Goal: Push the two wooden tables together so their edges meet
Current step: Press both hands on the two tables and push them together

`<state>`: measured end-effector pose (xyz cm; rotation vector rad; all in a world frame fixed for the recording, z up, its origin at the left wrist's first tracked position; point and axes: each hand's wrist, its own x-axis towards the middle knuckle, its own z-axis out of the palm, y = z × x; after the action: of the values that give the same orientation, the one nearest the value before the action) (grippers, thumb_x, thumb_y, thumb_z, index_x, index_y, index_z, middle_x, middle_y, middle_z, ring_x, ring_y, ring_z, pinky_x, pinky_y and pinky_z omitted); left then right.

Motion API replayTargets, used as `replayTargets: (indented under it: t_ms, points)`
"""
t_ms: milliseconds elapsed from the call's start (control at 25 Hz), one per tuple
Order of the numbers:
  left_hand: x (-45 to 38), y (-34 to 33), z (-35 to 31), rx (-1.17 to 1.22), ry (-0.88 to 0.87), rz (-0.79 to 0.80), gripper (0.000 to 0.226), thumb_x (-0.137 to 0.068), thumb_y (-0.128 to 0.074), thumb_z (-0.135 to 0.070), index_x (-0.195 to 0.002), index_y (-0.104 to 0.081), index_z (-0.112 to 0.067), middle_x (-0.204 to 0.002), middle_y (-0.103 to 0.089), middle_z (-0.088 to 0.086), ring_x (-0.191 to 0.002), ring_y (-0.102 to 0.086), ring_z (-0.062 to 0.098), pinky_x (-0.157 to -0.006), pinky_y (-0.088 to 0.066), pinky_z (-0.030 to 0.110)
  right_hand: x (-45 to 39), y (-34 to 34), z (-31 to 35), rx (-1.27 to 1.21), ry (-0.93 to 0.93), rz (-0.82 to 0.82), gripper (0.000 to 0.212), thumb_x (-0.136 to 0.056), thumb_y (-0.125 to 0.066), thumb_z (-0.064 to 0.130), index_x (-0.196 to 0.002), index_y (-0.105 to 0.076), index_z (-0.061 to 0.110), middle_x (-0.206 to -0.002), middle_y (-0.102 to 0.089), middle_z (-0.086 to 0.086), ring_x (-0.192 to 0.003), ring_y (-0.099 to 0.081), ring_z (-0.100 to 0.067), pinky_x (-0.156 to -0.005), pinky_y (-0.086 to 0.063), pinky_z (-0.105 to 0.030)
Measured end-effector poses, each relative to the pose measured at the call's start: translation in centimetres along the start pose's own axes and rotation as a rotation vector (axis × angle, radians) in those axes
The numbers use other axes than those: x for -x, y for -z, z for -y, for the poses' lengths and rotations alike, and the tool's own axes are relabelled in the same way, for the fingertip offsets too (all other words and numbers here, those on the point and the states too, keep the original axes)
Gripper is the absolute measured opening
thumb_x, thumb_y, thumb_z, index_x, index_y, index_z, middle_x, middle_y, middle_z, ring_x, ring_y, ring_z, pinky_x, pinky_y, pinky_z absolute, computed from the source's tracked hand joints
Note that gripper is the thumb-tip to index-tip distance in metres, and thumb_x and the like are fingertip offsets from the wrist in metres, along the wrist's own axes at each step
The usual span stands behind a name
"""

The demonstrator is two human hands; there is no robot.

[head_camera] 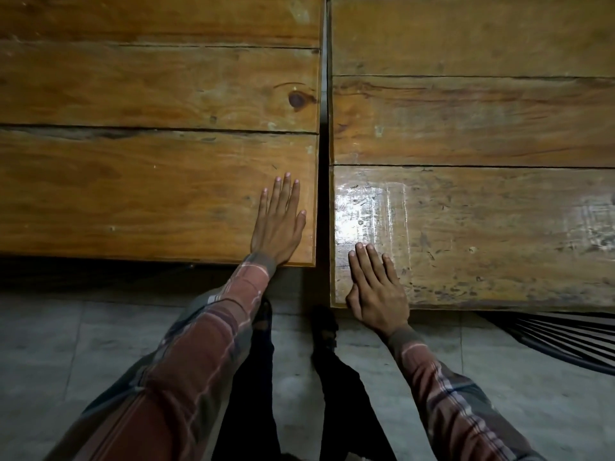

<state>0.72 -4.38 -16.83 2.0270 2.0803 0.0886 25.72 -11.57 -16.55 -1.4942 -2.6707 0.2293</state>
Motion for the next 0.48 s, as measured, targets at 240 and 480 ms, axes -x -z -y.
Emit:
replayTargets:
  t_ms: [240,480]
  points:
    - [0.1,-0.2,-0.2,0.009,0.012,-0.006,0.064,-0.103,-0.02,-0.037,-0.159,-0.002,-0.012,-0.168,0.003,0.01,-0.155,0.005,0.024,-0.125,-0.003,0.047,-2.6,-0.7,0.1,-0.002,0.013,-0.026,0.064,-0.093,-0.036,0.029,-0.151,-0.03,0.005,-0.159,-0.028,-0.017,-0.149,-0.022,-0.032,-0.117,-0.027,-0.053]
    - [0.2,-0.2,-0.2,-0.015,0.01,-0.01,0.064,-0.104,-0.023,-0.036,-0.159,-0.002,-0.012,-0.168,0.002,0.01,-0.155,0.004,0.024,-0.124,-0.007,0.049,-5.1,-1.6,-0.3,0.006,0.052,-0.064,0.062,-0.096,-0.024,0.032,-0.148,-0.036,0.002,-0.155,-0.035,-0.02,-0.145,-0.029,-0.036,-0.114,-0.03,-0.056]
